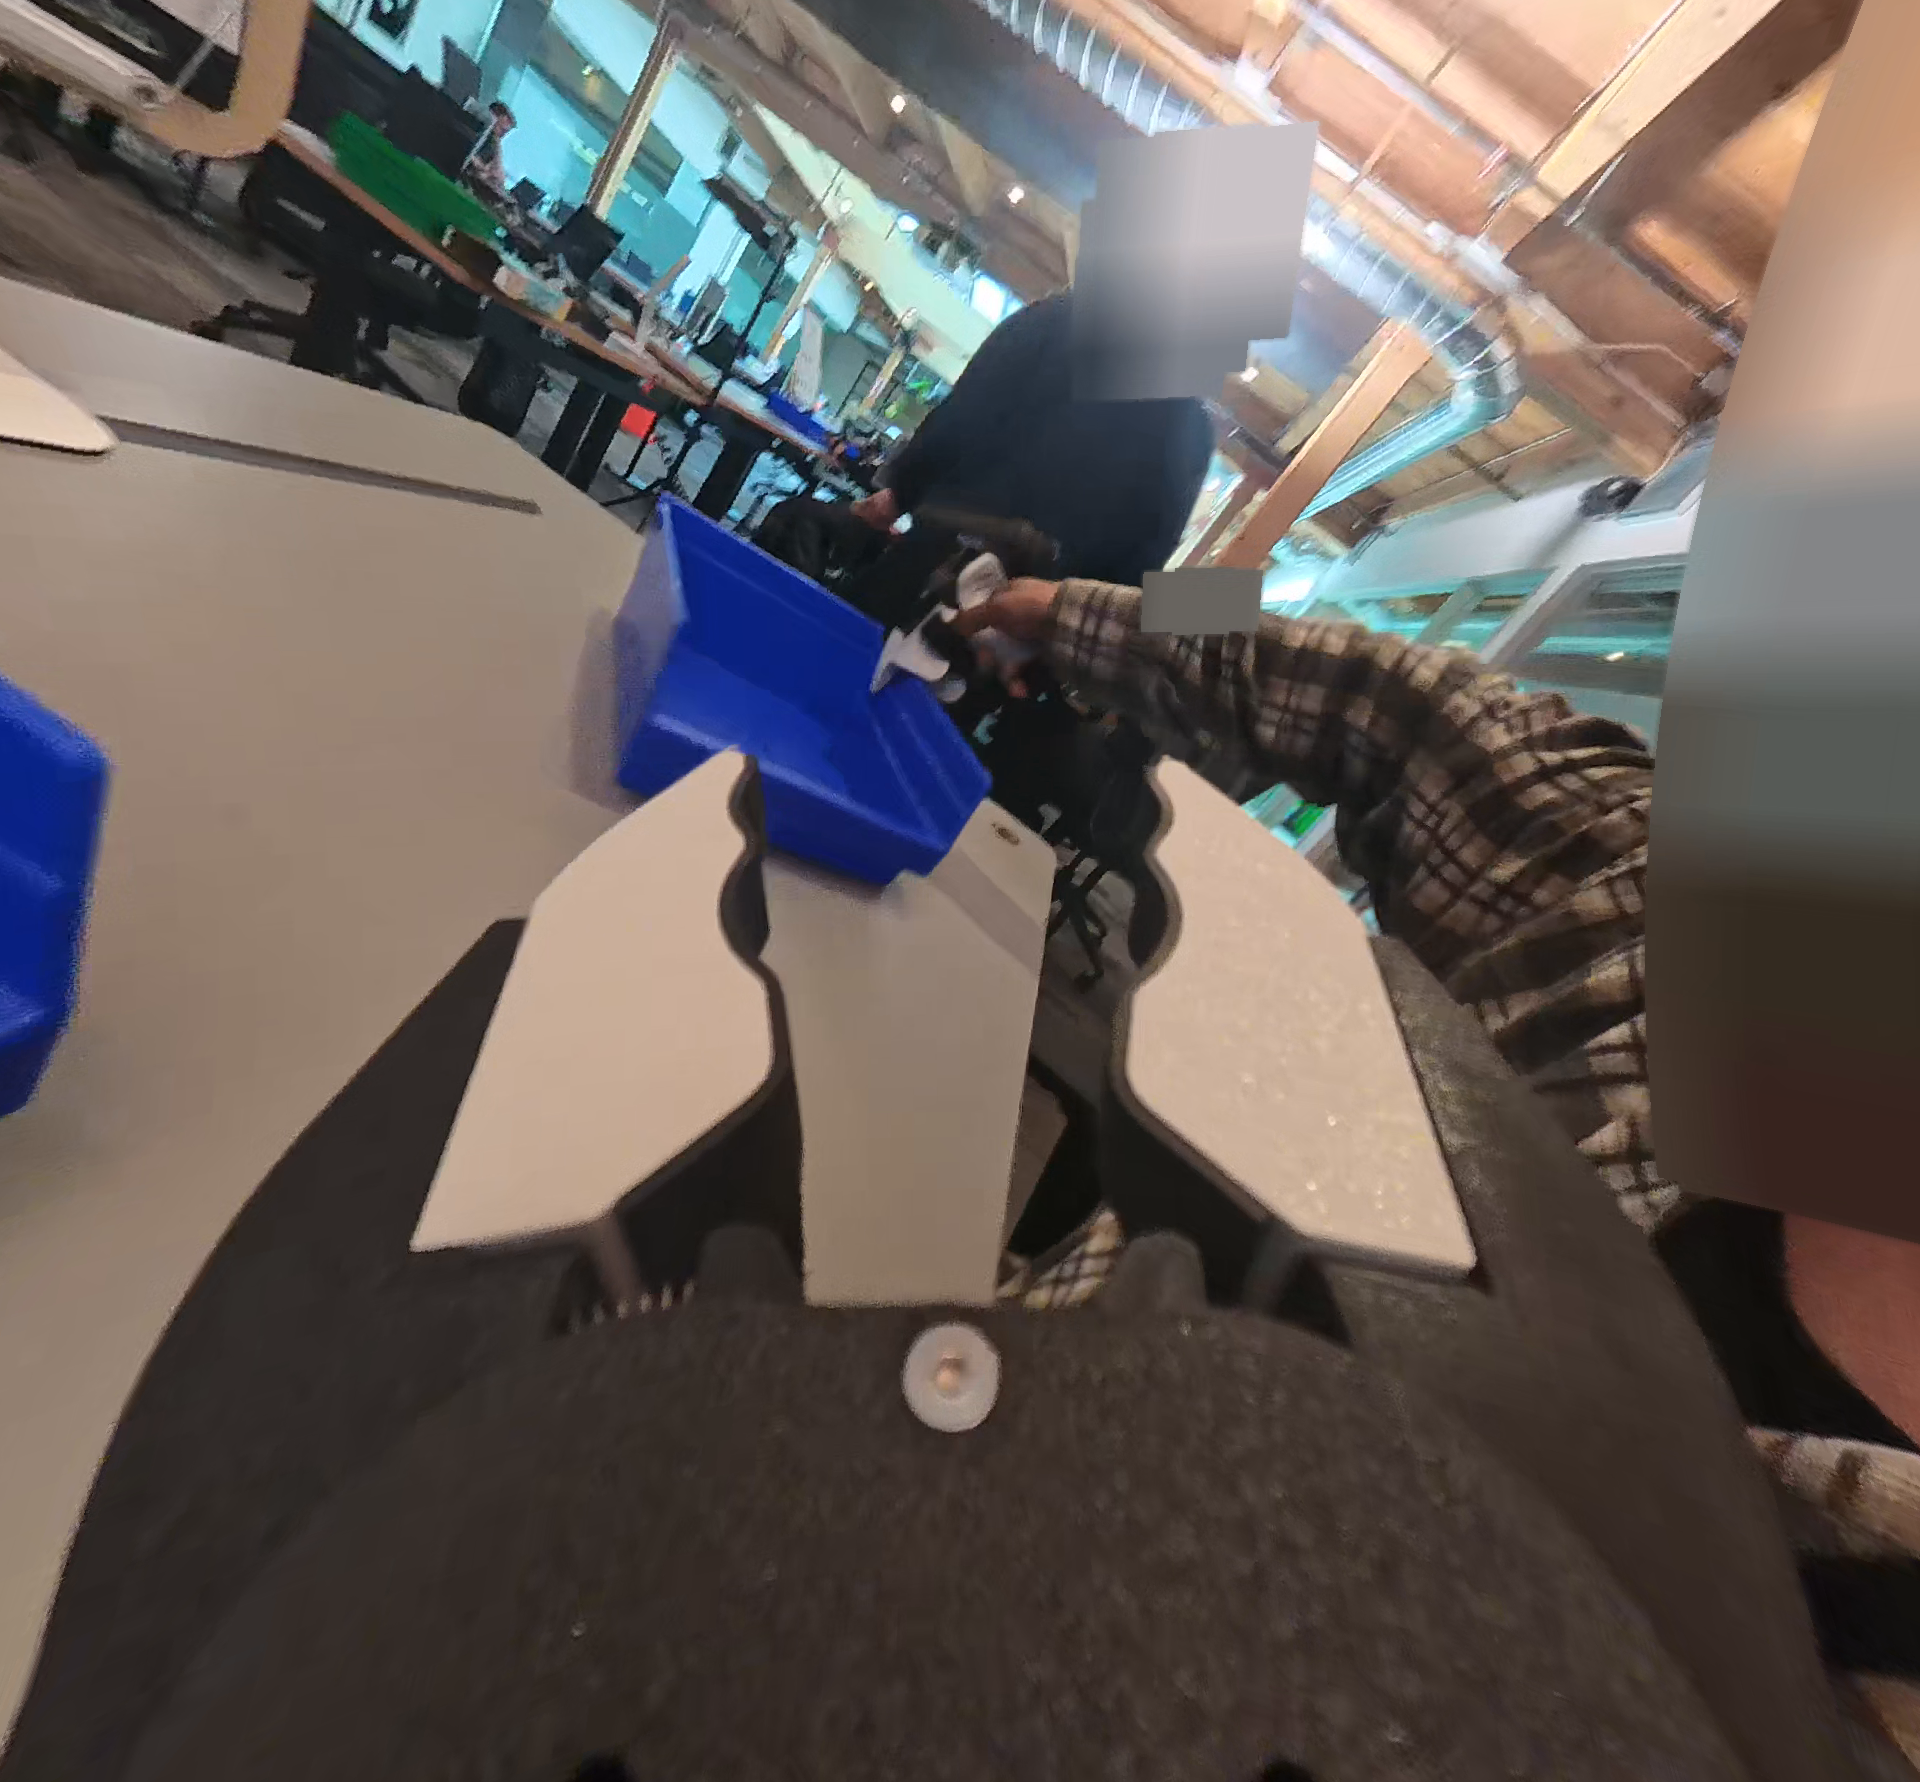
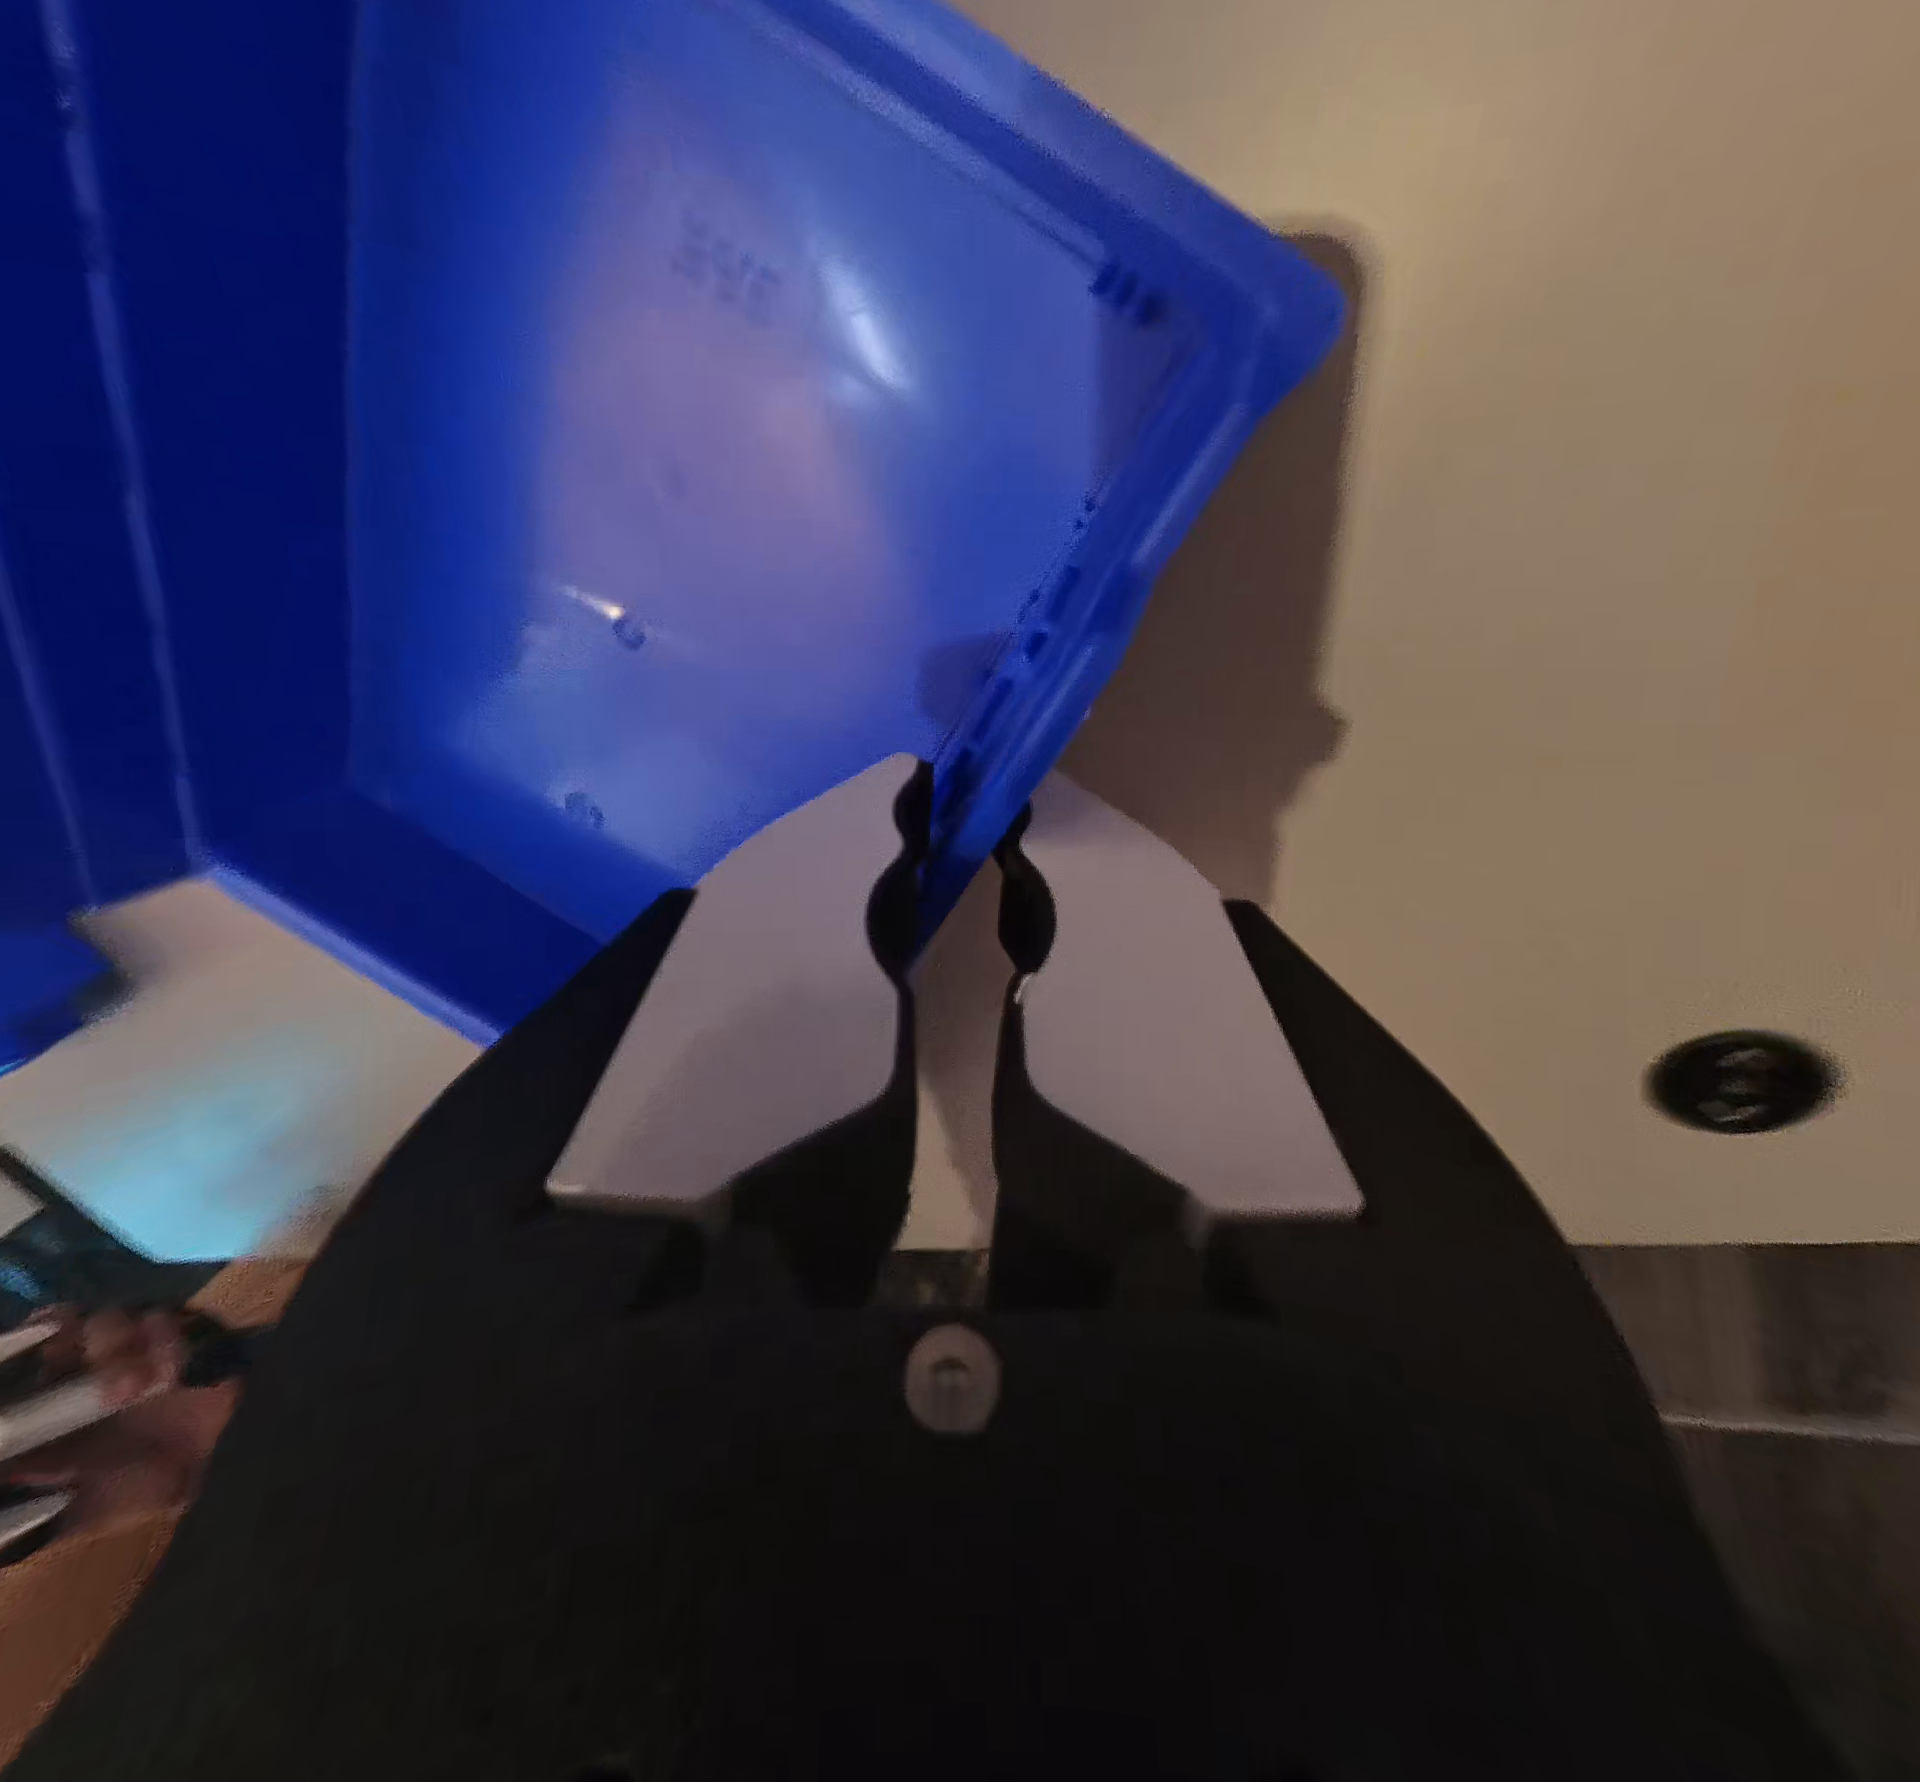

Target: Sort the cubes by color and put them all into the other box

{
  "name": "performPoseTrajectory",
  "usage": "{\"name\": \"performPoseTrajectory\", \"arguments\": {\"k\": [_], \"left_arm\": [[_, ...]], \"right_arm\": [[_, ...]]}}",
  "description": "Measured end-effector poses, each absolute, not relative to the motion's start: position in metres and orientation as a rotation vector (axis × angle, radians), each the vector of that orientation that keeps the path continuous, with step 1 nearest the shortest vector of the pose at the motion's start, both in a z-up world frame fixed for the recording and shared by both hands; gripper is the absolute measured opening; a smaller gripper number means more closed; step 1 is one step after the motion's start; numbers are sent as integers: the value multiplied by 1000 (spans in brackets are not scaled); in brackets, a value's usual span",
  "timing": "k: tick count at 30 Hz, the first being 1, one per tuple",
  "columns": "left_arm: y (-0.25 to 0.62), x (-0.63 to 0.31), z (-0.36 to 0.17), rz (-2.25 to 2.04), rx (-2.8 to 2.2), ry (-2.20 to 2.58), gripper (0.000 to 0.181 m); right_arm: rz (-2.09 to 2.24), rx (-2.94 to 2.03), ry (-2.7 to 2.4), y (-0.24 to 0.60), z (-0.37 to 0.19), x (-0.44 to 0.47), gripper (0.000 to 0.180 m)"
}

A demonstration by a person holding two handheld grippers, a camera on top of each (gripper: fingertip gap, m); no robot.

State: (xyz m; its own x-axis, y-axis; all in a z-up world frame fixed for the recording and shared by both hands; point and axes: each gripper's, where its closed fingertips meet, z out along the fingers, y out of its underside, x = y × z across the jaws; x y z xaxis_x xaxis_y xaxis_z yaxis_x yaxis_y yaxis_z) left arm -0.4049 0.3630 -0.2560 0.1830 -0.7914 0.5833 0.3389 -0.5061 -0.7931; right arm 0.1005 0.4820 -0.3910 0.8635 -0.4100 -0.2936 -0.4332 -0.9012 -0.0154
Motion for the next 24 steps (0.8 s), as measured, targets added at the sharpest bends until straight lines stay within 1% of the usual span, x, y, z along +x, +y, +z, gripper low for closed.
{"name": "performPoseTrajectory", "arguments": {"k": [4, 7, 12, 16, 24], "left_arm": [[379, -436, -261, -1265, -1659, 499, 68], [401, -477, -258, -1055, -1787, 486, 67], [422, -524, -244, -887, -1910, 417, 61], [430, -529, -240, -795, -1940, 409, 60], [447, -517, -253, -797, -1996, 377, 61]], "right_arm": [[248, -3018, 554, 515, -392, 141, 6], [213, -3038, 505, 539, -392, 165, 5], [148, -3082, 380, 573, -393, 203, 6], [127, -3115, 272, 592, -393, 225, 7], [134, -3148, 79, 610, -393, 241, 7]]}}
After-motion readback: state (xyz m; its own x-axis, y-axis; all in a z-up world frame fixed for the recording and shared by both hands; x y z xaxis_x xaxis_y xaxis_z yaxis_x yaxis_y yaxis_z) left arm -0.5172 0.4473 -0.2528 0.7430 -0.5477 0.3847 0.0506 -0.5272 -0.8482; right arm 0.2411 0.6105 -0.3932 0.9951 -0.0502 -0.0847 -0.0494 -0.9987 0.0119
